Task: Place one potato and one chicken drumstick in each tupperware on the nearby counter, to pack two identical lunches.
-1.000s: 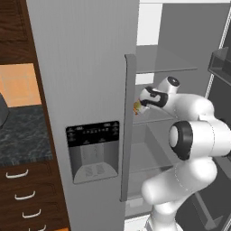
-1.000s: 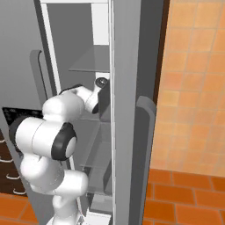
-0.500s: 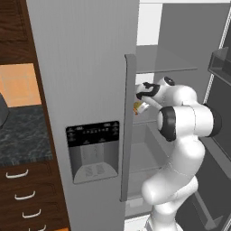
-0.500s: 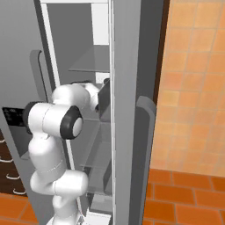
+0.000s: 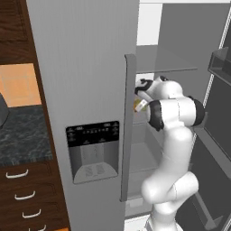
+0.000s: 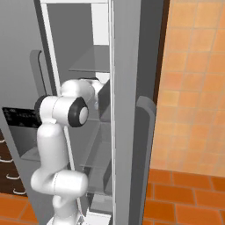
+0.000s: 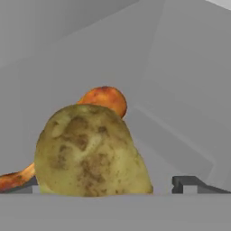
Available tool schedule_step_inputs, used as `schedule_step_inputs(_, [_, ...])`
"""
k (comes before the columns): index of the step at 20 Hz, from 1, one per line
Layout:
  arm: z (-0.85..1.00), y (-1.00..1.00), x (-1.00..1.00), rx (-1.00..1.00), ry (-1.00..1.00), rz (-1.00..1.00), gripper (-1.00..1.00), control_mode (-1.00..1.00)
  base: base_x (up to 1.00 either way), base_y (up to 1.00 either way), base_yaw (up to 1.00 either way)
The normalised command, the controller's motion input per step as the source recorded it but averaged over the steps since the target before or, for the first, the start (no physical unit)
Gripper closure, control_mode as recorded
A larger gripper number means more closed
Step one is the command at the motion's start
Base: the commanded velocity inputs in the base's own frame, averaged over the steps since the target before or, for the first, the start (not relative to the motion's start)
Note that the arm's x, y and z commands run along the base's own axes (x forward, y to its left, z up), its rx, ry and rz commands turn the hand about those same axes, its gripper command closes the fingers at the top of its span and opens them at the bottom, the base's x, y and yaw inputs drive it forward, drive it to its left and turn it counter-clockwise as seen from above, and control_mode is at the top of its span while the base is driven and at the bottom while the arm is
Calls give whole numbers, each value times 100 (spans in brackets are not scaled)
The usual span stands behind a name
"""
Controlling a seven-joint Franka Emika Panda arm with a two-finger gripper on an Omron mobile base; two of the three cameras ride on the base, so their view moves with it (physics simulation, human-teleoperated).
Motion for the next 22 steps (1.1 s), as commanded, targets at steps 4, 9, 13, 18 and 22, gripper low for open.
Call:
schedule_step_inputs(4, [-83, 0, 19, -7, 5, 10, 100, -100, 0, 0, 0])
schedule_step_inputs(9, [-76, 8, -64, -13, -5, 2, 100, -100, 0, 0, 0])
schedule_step_inputs(13, [-50, 15, -100, -15, -33, 0, 100, -100, 0, 0, 0])
schedule_step_inputs(18, [-6, 13, -100, -4, -19, 0, 100, -100, 0, 0, 0])
schedule_step_inputs(22, [43, 0, -100, 0, 1, 0, 100, -100, 0, 0, 0])
